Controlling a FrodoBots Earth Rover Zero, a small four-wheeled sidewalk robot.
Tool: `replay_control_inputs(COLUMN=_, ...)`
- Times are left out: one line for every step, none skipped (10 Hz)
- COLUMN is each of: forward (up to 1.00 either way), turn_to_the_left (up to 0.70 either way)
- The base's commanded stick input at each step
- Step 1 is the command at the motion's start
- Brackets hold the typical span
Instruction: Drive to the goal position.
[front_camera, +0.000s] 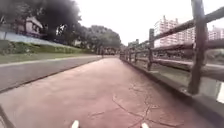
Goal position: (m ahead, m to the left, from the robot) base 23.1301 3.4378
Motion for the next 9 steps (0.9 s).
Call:
replay_control_inputs(forward=0.7, turn_to_the_left=-0.01)
replay_control_inputs(forward=0.7, turn_to_the_left=0.0)
replay_control_inputs(forward=0.7, turn_to_the_left=0.0)
replay_control_inputs(forward=0.7, turn_to_the_left=0.0)
replay_control_inputs(forward=0.7, turn_to_the_left=0.0)
replay_control_inputs(forward=0.7, turn_to_the_left=0.0)
replay_control_inputs(forward=0.7, turn_to_the_left=0.0)
replay_control_inputs(forward=0.7, turn_to_the_left=0.0)
replay_control_inputs(forward=0.7, turn_to_the_left=0.0)
